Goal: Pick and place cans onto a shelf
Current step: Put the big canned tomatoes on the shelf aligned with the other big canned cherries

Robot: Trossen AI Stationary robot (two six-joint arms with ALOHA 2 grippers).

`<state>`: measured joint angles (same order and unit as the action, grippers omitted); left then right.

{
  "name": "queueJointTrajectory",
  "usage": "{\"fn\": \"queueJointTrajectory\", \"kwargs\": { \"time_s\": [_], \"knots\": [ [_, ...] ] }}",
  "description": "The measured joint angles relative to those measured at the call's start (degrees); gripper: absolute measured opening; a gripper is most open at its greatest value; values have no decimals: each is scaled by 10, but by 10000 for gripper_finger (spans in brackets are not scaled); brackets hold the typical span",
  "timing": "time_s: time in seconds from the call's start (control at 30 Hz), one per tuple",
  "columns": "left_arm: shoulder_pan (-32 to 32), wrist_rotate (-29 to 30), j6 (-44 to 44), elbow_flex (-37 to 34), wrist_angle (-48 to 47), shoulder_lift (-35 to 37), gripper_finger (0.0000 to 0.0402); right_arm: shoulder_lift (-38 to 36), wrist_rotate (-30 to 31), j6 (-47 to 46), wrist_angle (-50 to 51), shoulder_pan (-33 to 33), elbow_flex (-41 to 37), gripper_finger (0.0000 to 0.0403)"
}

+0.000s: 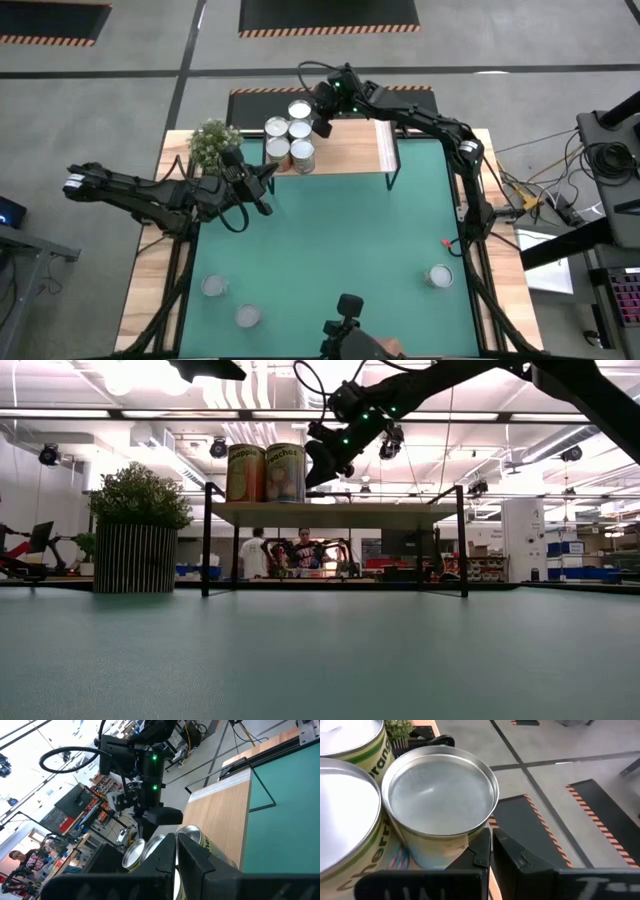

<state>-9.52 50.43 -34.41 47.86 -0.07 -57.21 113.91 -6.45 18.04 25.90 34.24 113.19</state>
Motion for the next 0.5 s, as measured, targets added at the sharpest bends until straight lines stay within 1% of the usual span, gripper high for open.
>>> {"fn": "queueJointTrajectory", "kwargs": {
  "time_s": [0.5],
  "knots": [
    [0,0,0,0,0,0,0,0,0,-4,-6,-4,0,9]
  ]
}}
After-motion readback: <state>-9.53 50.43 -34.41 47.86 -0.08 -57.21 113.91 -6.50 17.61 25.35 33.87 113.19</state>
